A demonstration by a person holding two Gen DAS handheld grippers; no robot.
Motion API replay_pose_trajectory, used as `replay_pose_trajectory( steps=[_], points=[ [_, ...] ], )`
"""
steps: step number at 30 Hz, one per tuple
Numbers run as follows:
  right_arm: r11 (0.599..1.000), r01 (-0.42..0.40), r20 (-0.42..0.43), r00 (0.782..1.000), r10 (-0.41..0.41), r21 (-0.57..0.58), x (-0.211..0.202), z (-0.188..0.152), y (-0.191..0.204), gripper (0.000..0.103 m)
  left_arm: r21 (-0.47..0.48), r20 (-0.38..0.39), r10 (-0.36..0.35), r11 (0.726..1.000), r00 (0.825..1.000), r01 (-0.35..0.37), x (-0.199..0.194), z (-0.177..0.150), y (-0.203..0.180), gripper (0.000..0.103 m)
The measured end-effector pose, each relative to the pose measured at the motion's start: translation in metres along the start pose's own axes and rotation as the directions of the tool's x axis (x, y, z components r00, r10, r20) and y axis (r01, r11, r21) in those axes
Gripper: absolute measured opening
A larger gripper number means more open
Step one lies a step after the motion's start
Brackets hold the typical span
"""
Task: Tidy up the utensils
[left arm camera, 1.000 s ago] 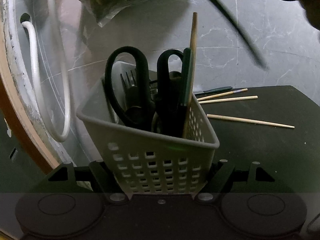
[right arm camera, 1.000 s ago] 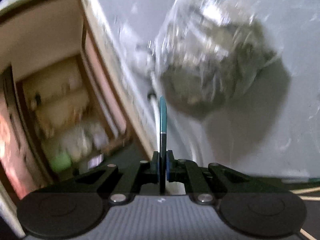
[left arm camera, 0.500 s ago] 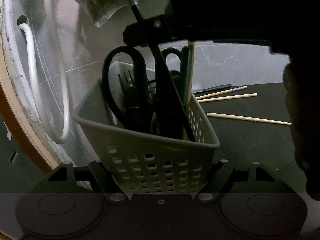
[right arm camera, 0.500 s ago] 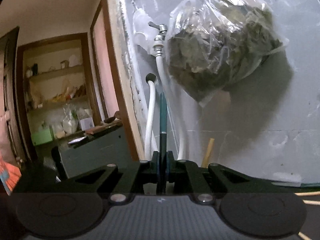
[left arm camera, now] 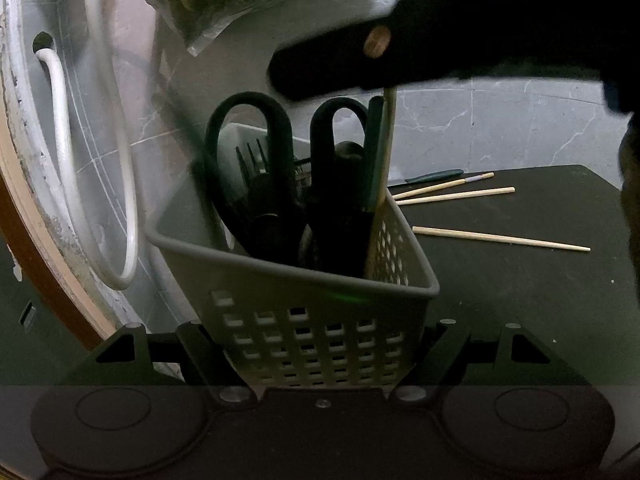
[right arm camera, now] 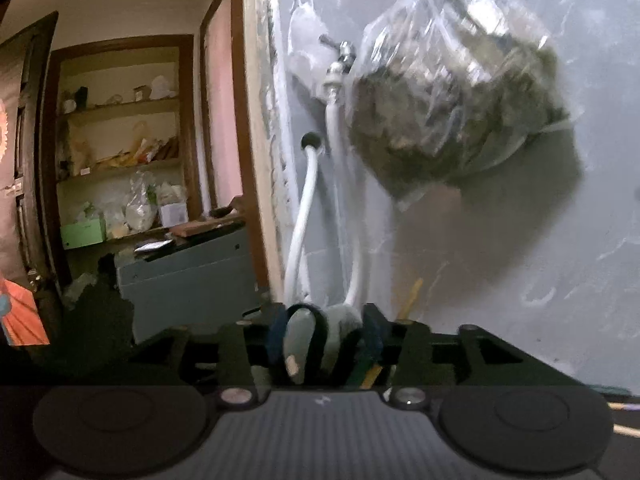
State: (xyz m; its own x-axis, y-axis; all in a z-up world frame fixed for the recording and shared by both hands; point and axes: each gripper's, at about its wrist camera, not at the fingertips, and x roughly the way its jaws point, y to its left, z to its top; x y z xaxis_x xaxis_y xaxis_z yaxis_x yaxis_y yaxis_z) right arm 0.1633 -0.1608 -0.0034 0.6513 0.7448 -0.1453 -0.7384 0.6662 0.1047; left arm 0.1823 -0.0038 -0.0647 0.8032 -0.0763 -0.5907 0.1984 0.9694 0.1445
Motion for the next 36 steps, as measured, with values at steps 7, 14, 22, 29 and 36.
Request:
replay_pose_trajectory(
  steps=[7, 14, 22, 29, 36],
  points=[
    [0.993, 0.113, 0.091, 0.989, -0.115, 0.025, -0.035, 0.018, -0.024, 0.098, 0.003, -0.001, -0.002, 1.0, 1.0, 0.002, 0.001, 0.001, -0.001, 0.079],
    [0.963, 0.268, -0.082, 0.961, -0.265, 0.033, -0.052, 0.008, -0.083, 0.103, 0.004, -0.007, 0.002, 1.0, 1.0, -0.002, 0.0, 0.0, -0.001, 0.08],
    [0.907, 0.413, -0.475, 0.784, -0.4, -0.084, -0.015, -0.029, -0.172, 0.103, 0.001, -0.015, 0.009, 1.0, 1.0, -0.009, 0.0, 0.002, -0.002, 0.08],
    [0.955, 0.293, -0.558, 0.786, -0.266, -0.044, 0.032, -0.037, -0.227, 0.103, -0.011, -0.033, 0.027, 1.0, 0.999, -0.027, 0.0, 0.007, -0.006, 0.08],
    [0.986, 0.095, -0.642, 0.749, -0.163, -0.14, 0.096, -0.043, -0.238, 0.103, -0.019, -0.047, 0.04, 0.999, 0.998, -0.041, 0.0, 0.01, -0.009, 0.081]
  ],
)
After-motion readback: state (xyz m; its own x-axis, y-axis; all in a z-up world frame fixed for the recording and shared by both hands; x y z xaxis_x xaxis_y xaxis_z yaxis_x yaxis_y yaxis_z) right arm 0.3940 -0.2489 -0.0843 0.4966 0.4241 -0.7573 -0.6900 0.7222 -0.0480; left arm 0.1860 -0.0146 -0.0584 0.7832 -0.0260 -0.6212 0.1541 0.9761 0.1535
